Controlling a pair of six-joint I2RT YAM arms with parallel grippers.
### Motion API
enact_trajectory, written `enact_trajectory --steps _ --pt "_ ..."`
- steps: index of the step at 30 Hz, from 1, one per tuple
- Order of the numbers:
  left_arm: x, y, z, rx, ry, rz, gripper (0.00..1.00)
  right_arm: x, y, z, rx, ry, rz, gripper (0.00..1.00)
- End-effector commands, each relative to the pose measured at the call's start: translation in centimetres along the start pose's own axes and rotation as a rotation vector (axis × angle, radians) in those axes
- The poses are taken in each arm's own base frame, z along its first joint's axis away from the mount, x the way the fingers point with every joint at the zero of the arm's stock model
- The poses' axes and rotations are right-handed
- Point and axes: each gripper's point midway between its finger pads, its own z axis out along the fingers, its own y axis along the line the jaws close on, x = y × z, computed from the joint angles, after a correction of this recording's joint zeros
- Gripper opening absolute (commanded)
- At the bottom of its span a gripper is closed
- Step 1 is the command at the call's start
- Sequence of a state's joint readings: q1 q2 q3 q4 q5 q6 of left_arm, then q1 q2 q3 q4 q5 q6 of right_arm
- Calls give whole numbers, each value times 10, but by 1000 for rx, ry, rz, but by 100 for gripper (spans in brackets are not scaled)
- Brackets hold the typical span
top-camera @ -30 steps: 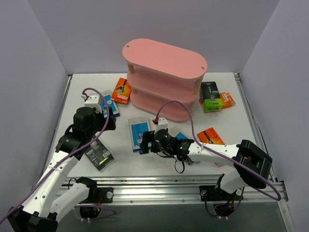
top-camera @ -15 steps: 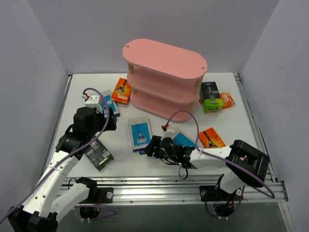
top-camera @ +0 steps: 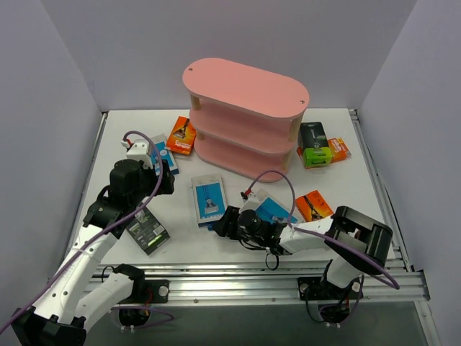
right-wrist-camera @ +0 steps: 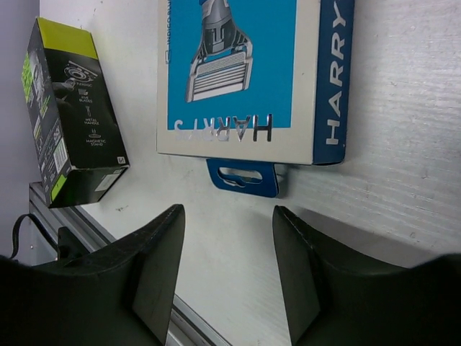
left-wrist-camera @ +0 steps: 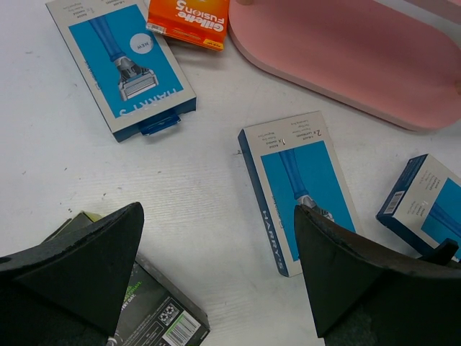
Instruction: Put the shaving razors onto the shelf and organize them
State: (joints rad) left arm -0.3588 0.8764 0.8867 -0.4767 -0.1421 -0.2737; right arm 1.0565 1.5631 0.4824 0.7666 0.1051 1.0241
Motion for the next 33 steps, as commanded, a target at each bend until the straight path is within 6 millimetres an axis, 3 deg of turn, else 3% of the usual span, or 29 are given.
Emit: enact_trajectory --steps 1,7,14,19,20,21,22,33 --pt "-15 -2 2 6 -58 -16 94 -18 27 -7 -53 -56 1 48" --pt "-18 1 20 -28 -21 -181 94 -30 32 -27 -44 -81 7 49" --pt "-14 -4 62 -32 15 -477 95 -53 35 -56 -28 -126 -36 51" --pt "-17 -1 89 -80 -19 -656 99 -68 22 -68 2 -128 -47 53" --pt "-17 0 93 -86 -28 -676 100 -77 10 -66 20 -134 -24 53" --pt "-25 -2 97 -70 -62 -719 100 -76 12 -68 -10 -106 -11 53" --pt "-22 -3 103 -70 -59 -740 92 -77 8 -68 -10 -100 -1 53" --pt "-37 -9 160 -49 -124 -922 61 -114 -6 -68 4 -86 -20 54"
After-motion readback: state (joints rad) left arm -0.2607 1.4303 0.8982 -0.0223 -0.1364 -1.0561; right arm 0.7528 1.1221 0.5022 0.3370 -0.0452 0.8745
